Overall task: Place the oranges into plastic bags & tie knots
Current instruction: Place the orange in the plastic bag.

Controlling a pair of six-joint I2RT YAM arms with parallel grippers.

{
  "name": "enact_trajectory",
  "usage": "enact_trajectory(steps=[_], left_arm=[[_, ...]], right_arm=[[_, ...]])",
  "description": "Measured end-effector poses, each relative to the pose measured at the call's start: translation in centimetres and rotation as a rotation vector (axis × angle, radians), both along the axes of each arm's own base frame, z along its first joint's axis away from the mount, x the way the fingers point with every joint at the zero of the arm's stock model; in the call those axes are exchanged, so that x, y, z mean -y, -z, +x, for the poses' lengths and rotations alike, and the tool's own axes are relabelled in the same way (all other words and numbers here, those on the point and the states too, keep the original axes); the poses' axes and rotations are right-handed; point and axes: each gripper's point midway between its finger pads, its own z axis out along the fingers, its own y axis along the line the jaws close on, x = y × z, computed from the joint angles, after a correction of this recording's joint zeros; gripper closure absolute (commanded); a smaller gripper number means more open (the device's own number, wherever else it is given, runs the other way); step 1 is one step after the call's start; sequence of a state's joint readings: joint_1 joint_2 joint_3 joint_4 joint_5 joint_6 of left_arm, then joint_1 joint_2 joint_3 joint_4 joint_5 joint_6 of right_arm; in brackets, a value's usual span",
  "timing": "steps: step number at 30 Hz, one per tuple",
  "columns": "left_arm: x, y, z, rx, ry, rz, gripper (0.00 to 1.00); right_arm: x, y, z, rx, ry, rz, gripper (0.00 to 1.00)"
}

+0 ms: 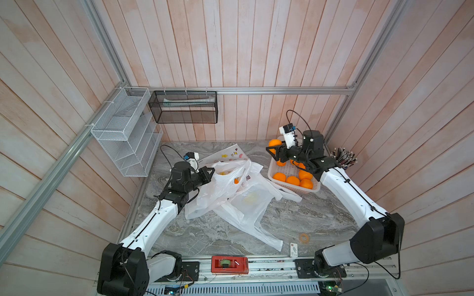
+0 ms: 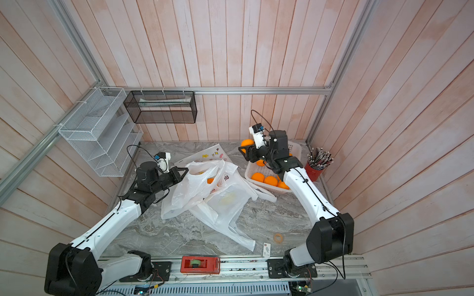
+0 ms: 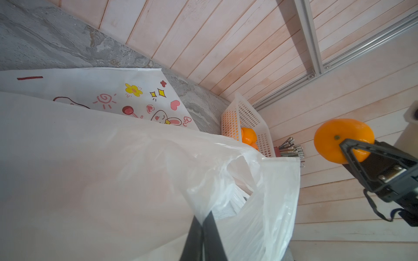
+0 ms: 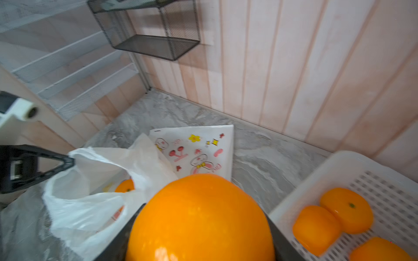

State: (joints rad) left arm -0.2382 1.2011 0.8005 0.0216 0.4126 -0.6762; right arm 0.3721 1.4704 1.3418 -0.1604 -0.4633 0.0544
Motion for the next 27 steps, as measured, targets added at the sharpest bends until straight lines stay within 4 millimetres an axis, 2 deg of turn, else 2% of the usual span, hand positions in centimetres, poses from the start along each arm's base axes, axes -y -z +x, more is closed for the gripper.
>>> enact_trajectory(steps=[3, 5, 8, 10, 14, 27], left_arm=[[0.1, 0.0, -0.1, 0.0, 0.009, -0.004, 1.0], [0.3, -0.1, -0.2, -0.001, 0.017, -0.008, 1.0], [0.4, -0.1, -0.3, 0.0, 0.027, -0.012, 1.0], [0.5, -0.2, -0.3, 0.0, 0.031, -0.013, 1.0], [0.5, -0.4, -0.4, 0.005, 0.034, -0.016, 1.0], [0.3, -0.8, -0.3, 0.005, 0.012, -0.037, 1.0]], right_arm=[[-5.2, -0.6, -2.6, -0.007, -0.136, 0.036, 0.42], [-8.3, -1.1, -3.7, -0.006, -0.207, 0.049, 0.42], [-11.9, -1.1, -4.5, -0.014, -0.28, 0.058, 0.42], [-13.5, -0.4, -5.0, -0.029, -0.315, 0.054, 0.42], [-15.7, 2.0, -5.2, -0.08, -0.352, 0.034, 0.42], [-18.2, 11.8, -3.8, -0.297, -0.347, -0.047, 0.39]])
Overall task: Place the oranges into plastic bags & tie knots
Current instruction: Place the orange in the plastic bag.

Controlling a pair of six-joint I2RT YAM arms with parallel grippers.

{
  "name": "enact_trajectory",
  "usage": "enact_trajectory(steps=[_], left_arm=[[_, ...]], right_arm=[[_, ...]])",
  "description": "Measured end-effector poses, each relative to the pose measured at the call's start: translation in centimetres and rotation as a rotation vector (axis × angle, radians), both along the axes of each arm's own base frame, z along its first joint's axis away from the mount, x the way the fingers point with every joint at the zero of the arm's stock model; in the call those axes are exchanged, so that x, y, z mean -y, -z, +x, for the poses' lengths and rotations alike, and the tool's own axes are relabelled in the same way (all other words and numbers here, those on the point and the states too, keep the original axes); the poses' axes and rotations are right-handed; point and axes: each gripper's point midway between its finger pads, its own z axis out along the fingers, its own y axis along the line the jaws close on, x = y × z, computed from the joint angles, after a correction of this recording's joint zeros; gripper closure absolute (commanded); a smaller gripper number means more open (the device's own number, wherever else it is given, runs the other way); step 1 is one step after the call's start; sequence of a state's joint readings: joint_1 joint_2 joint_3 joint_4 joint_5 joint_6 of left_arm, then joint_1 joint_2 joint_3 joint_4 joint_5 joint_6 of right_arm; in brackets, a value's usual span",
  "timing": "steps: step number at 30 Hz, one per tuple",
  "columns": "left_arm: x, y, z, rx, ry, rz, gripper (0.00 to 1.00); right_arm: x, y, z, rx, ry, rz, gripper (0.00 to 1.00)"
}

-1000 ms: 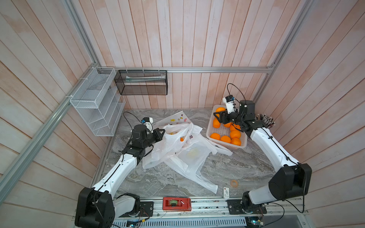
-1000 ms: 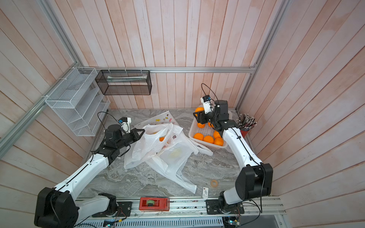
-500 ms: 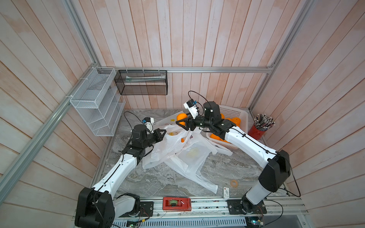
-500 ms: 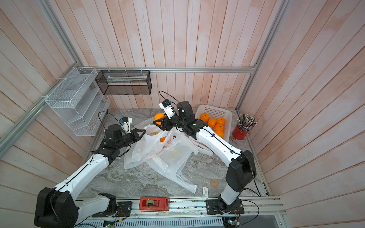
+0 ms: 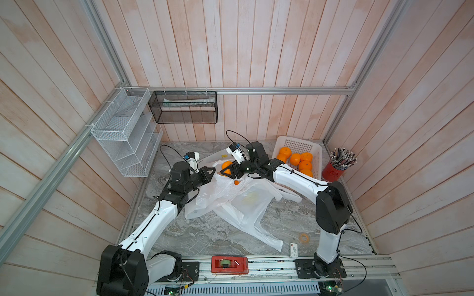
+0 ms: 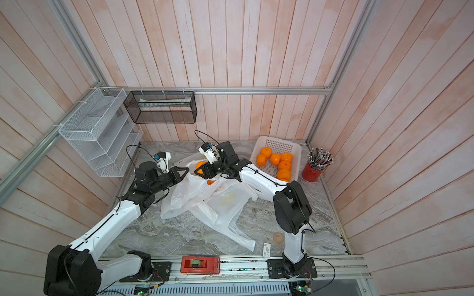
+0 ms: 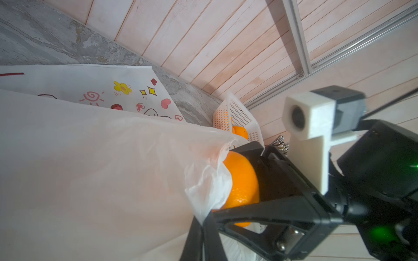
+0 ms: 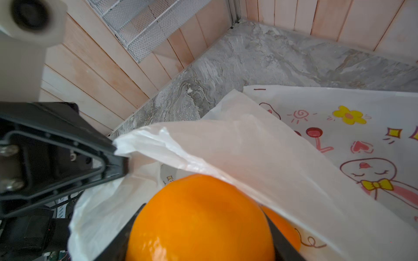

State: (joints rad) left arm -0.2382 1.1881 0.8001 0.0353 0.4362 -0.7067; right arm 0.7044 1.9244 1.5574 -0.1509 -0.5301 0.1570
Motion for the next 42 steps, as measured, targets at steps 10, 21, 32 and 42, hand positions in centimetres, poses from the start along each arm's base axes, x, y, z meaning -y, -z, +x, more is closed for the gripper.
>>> enact_trajectory(steps=[10, 21, 32, 42], left_arm=[[-0.9, 1.4, 0.2, -0.044, -0.063, -0.012, 1.0], [-2.2, 1.9, 0.3, -0.061, -0.116, -0.027, 1.0], [-2.1, 1.8, 0.3, -0.051, -0.111, -0.032, 1.0], [-0.9, 1.7, 0.2, -0.033, -0.037, -0.061, 1.0]], right_arm=[[-2.4, 2.9, 1.3, -0.072, -0.025, -0.016, 0.32], [-4.5, 2.6, 0.9, -0.105, -0.07, 0.025, 0.06], [-3.0, 1.3, -0.6, -0.104, -0.059, 0.03, 0.19], [-1.7, -1.9, -2.1, -0.079, -0.048, 0.085, 0.36]])
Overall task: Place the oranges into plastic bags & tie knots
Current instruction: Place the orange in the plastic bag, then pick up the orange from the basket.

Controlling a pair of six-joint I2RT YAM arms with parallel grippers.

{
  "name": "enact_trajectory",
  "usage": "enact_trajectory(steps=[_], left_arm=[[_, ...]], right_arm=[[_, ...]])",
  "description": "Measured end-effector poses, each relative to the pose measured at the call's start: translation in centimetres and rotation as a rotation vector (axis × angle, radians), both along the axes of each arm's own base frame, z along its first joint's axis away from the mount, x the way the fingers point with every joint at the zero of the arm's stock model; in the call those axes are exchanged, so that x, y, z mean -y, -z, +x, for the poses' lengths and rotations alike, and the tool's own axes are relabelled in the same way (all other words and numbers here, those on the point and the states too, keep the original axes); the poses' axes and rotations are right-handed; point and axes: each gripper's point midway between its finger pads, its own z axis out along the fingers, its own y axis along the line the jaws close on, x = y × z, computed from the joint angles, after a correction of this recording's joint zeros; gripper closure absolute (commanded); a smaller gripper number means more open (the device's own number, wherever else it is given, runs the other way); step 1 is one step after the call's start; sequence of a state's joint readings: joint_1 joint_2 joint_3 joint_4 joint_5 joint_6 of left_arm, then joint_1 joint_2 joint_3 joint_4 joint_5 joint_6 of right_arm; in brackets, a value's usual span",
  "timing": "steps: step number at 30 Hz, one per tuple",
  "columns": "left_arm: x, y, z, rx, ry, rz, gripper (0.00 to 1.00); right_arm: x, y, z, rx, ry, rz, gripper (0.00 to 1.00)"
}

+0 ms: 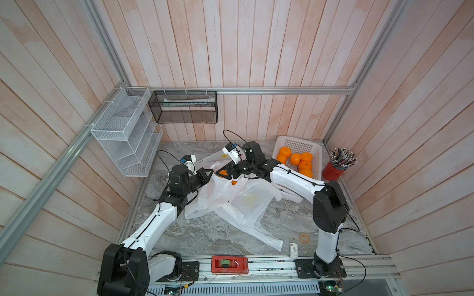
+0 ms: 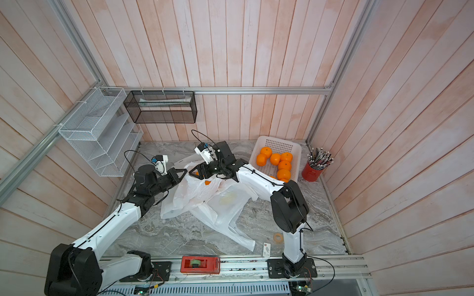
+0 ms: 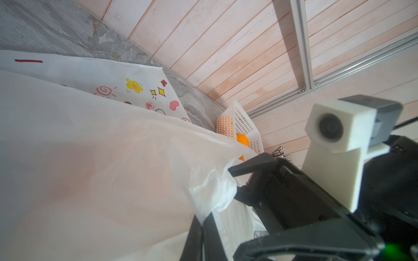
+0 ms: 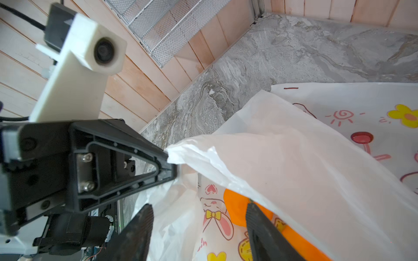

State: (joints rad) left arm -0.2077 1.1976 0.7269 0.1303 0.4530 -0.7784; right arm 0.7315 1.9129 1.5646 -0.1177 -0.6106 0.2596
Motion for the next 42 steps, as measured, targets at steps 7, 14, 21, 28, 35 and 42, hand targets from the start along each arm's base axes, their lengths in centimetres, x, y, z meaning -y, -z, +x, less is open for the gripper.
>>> enact_trajectory(steps=[7, 14, 21, 28, 35, 42], left_arm=[[0.2, 0.4, 0.1, -0.01, 0.013, -0.002, 1.0], [0.0, 0.5, 0.2, -0.009, -0.003, 0.006, 1.0], [-0.1, 0.7, 0.4, -0.012, -0.007, 0.013, 1.0], [-0.2, 1.0, 0.3, -0.018, -0.009, 0.024, 1.0], [-0.2, 1.2, 0.3, -0.021, -0.007, 0.034, 1.0], [-0.2, 1.4, 0.3, -0.024, -0.004, 0.04, 1.0]], right_arm=[[0.7, -1.5, -0.6, 0.019, 0.007, 0.016, 0.35], [3.8, -8.8, -1.7, 0.156, 0.064, 0.083, 0.26], [14.1, -12.0, 3.1, 0.259, 0.348, 0.041, 0.21], [26.9, -5.1, 9.5, 0.156, 0.696, -0.241, 0.13], [35.5, 3.2, 10.7, 0.0, 0.883, -0.584, 0.05], [41.2, 10.2, 9.7, -0.189, 0.986, -0.832, 0.05]])
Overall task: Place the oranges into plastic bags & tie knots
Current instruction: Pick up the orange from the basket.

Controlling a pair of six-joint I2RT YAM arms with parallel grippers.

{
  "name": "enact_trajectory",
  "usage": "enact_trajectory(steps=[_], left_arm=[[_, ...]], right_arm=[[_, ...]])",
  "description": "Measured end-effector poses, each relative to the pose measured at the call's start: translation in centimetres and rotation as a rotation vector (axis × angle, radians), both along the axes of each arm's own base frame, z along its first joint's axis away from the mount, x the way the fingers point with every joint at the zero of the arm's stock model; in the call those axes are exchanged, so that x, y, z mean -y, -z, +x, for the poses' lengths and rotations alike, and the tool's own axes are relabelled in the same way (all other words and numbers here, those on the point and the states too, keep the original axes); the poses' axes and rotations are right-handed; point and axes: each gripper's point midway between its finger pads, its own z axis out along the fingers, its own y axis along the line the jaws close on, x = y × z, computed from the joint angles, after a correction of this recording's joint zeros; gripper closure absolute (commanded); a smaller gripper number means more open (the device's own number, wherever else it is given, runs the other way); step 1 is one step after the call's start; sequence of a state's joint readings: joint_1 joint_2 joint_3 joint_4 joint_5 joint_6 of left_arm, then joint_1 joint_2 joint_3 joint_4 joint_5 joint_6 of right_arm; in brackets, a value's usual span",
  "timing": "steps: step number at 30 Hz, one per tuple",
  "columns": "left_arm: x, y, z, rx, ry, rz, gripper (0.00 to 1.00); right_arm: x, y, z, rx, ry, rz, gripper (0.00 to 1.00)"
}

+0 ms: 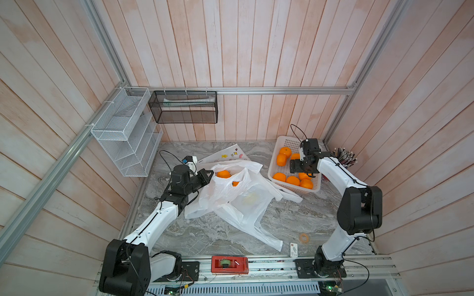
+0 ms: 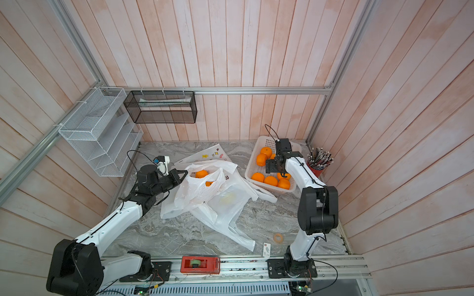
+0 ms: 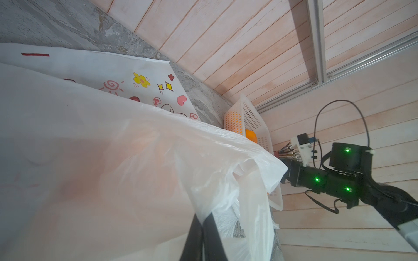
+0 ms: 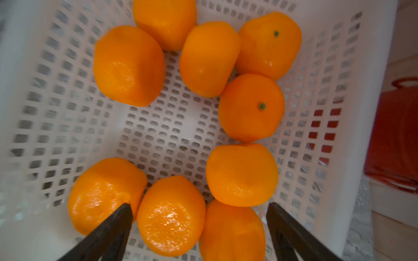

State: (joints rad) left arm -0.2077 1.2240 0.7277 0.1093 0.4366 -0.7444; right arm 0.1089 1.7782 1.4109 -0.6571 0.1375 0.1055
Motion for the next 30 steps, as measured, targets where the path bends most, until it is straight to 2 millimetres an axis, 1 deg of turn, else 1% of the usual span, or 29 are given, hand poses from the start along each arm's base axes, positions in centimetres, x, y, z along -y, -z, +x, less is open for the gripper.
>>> enact_trajectory(steps=[4, 7, 14, 20, 28, 30], left_arm=[[0.0, 0.3, 0.0, -0.008, 0.001, 0.005, 1.0], [0.0, 0.4, 0.0, -0.009, 0.003, 0.008, 1.0], [0.0, 0.5, 0.0, -0.011, 0.004, 0.012, 1.0], [0.0, 0.6, -0.1, -0.015, 0.006, 0.018, 1.0], [0.0, 0.5, 0.0, -0.018, 0.006, 0.02, 1.0], [0.0, 0.4, 0.0, -0.017, 0.006, 0.02, 1.0]], right_arm=[[1.2, 2.2, -0.3, -0.063, 0.045, -0.041, 0.05], [1.8, 3.4, -0.4, -0.092, 0.067, -0.052, 0.04], [3.4, 4.0, 1.0, -0.087, 0.124, -0.077, 0.03], [3.9, 4.7, 2.3, -0.08, 0.138, -0.08, 0.03], [4.6, 6.5, 2.8, -0.101, 0.151, -0.073, 0.1], [4.5, 6.9, 2.8, -0.11, 0.148, -0.07, 0.14]])
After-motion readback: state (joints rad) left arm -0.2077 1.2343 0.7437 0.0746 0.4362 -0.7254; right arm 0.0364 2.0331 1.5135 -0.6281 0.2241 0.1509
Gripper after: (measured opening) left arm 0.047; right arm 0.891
